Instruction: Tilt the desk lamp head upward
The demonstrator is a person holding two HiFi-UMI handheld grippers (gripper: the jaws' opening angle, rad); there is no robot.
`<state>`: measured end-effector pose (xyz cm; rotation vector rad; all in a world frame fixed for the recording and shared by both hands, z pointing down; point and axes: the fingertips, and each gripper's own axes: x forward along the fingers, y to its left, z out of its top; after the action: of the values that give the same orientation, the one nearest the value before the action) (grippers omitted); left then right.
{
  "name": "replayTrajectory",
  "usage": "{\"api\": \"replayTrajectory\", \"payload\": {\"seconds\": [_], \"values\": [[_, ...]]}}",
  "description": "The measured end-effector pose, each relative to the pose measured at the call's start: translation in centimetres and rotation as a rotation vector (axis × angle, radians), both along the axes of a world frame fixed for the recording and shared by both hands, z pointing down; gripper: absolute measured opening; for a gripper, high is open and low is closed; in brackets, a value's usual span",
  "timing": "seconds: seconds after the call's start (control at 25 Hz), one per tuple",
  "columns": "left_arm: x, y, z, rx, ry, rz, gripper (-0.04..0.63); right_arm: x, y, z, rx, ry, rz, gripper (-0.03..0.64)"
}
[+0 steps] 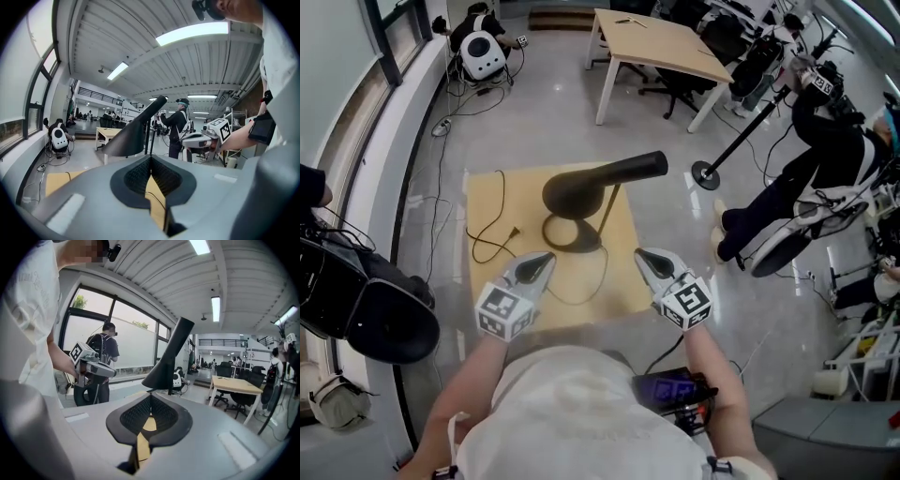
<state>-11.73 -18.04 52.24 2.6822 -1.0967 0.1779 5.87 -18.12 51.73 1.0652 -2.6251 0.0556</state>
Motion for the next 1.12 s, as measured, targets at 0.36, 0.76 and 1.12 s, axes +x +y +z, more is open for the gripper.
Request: {"api": "replayTrajectory", "payload": {"seconds": [0.36,0.76,1.12], "values": [[0.8,-2.4,-0.8,-0.005,0.022,0.028,0.002,1.7,-3.1,-8.7,0.171,0.104,-0.018,0.012],[1.5,-5.1,-1.1,0.003,0.01,0.018,0.003,0.4,-4.5,-17.2,0.322,0.203,-0.116,0.02],[0.8,-6.6,-0.4,-0.011,-0.008,-0.018,0.003,0.1,-7.5,-20.6,0.163,0.065,-0.122,0.166]]}}
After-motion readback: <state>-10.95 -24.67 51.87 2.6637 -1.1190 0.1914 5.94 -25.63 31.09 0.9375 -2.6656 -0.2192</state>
